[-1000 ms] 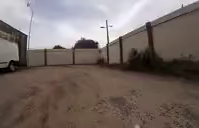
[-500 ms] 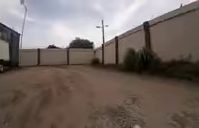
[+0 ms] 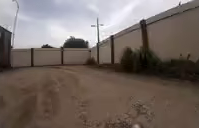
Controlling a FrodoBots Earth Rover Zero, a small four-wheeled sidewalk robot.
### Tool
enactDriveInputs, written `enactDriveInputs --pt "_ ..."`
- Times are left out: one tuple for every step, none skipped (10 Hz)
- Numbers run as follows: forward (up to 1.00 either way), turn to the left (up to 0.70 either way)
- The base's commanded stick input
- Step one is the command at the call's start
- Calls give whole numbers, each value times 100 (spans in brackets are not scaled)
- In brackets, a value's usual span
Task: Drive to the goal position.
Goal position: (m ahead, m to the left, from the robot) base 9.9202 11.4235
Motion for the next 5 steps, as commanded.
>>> enactDriveInputs --pt "70 0" --pt "70 0" --pt "70 0" --pt "70 0" --pt "70 0"
